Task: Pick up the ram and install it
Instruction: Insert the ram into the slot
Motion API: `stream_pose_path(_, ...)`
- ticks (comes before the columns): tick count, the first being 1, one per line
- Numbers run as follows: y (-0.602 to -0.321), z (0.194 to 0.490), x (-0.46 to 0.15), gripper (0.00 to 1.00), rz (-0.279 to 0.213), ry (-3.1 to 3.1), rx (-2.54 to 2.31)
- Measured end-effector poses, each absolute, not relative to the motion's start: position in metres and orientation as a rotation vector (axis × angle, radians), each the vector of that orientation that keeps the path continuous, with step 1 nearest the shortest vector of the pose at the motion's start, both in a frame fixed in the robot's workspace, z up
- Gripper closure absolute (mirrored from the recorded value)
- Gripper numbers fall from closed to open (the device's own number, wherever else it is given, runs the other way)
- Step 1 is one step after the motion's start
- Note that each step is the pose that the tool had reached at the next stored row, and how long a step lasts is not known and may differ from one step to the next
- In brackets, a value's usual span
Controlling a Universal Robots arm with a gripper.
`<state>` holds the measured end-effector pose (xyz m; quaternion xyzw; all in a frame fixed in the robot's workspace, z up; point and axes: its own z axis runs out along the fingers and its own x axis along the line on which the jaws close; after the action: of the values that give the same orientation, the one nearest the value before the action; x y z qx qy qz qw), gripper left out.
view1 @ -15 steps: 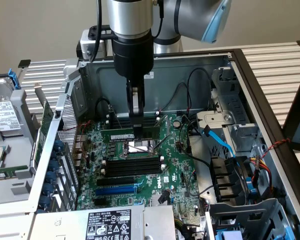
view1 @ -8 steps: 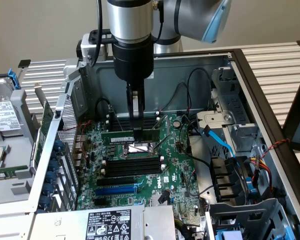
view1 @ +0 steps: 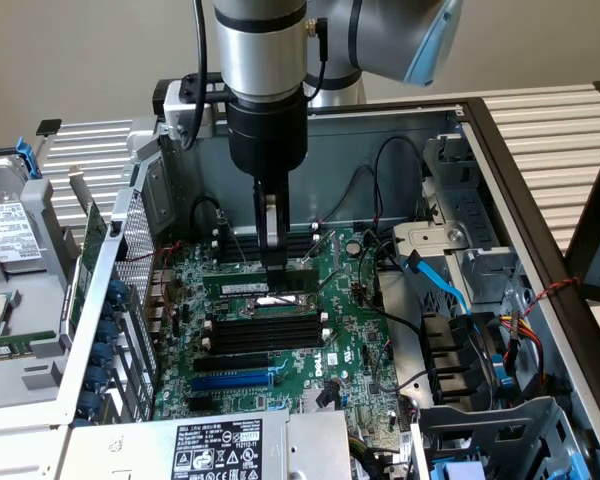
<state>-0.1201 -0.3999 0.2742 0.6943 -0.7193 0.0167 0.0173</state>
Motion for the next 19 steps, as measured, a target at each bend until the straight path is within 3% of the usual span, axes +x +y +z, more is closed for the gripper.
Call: stream_pose_path(19,-0.402,0.262,-0.12,0.87,0.052,-2.217,2.176)
